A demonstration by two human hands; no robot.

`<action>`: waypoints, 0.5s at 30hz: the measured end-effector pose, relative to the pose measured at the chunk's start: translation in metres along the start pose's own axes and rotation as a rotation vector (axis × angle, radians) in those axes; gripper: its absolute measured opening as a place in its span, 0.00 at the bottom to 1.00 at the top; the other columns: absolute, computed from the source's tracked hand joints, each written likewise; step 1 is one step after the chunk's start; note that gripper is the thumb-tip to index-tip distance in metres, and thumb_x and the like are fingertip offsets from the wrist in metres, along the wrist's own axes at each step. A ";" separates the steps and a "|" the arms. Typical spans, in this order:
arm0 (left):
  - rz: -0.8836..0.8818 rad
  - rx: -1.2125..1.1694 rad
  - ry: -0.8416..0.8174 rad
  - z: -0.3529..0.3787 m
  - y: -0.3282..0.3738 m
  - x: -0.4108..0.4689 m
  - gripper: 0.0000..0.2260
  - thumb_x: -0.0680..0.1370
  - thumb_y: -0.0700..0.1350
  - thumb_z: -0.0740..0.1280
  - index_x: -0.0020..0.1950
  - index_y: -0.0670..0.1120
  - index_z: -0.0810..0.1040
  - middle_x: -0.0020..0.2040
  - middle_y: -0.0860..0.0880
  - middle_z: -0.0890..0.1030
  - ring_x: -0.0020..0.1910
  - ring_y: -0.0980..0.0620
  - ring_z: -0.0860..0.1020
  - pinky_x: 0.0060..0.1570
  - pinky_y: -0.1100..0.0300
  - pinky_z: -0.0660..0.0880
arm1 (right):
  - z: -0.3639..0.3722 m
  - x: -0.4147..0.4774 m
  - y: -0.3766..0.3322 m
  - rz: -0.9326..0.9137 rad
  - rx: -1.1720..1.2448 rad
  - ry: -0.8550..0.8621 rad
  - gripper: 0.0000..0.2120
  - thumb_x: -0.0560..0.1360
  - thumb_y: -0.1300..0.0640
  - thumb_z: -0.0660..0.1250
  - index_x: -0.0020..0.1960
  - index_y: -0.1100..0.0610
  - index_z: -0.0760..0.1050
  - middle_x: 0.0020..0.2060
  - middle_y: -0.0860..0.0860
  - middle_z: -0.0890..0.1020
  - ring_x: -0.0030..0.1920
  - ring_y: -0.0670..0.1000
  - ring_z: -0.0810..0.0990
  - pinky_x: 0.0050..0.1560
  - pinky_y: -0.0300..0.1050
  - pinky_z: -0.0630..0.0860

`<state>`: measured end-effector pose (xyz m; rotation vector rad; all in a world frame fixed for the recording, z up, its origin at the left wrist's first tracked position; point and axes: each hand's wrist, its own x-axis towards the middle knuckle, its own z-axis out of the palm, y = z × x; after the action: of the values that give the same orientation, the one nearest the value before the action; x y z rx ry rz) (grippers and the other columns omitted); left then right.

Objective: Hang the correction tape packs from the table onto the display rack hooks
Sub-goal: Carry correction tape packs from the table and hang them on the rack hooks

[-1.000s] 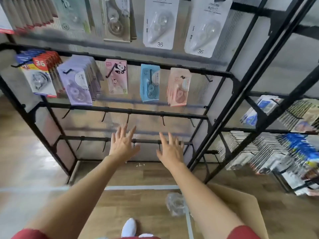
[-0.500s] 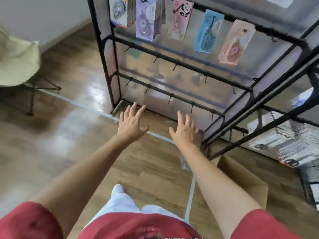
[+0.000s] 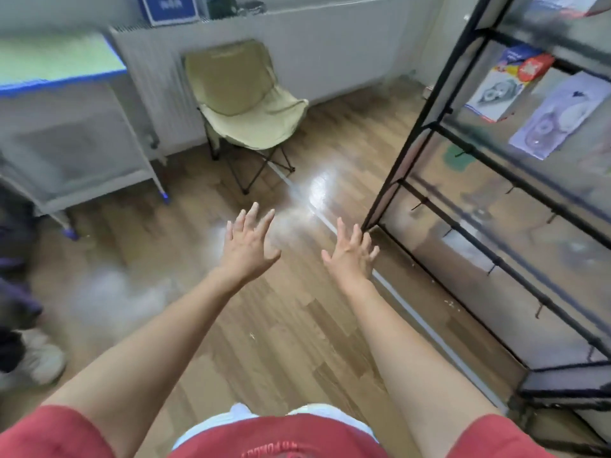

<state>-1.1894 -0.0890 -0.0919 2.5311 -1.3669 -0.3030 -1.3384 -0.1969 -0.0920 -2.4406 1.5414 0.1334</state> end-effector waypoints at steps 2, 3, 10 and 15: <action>-0.063 0.014 0.033 -0.022 -0.053 -0.002 0.34 0.78 0.55 0.63 0.79 0.54 0.50 0.79 0.47 0.46 0.77 0.45 0.46 0.74 0.49 0.44 | 0.008 0.004 -0.058 -0.071 0.016 -0.010 0.34 0.78 0.46 0.59 0.78 0.50 0.47 0.77 0.57 0.52 0.75 0.60 0.52 0.71 0.59 0.52; -0.101 0.019 0.048 -0.031 -0.078 -0.002 0.34 0.78 0.55 0.63 0.79 0.54 0.50 0.79 0.47 0.46 0.77 0.45 0.46 0.74 0.49 0.44 | 0.013 0.005 -0.086 -0.107 0.024 -0.015 0.34 0.78 0.46 0.59 0.78 0.50 0.47 0.77 0.57 0.52 0.75 0.59 0.52 0.72 0.59 0.52; -0.356 0.000 0.093 -0.069 -0.218 -0.005 0.33 0.78 0.55 0.62 0.79 0.54 0.49 0.79 0.46 0.46 0.77 0.45 0.47 0.74 0.48 0.44 | 0.037 0.020 -0.246 -0.381 0.019 -0.069 0.35 0.78 0.48 0.61 0.79 0.49 0.45 0.77 0.57 0.52 0.75 0.59 0.53 0.72 0.57 0.52; -0.510 -0.032 0.137 -0.090 -0.295 0.016 0.33 0.78 0.55 0.63 0.78 0.54 0.49 0.79 0.46 0.46 0.77 0.45 0.46 0.74 0.49 0.44 | 0.051 0.053 -0.340 -0.578 -0.029 -0.075 0.34 0.79 0.46 0.59 0.79 0.48 0.45 0.77 0.57 0.49 0.76 0.58 0.50 0.73 0.58 0.49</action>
<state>-0.9213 0.0645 -0.1006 2.7788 -0.6470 -0.2318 -1.0071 -0.0913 -0.0969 -2.7527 0.7592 0.1351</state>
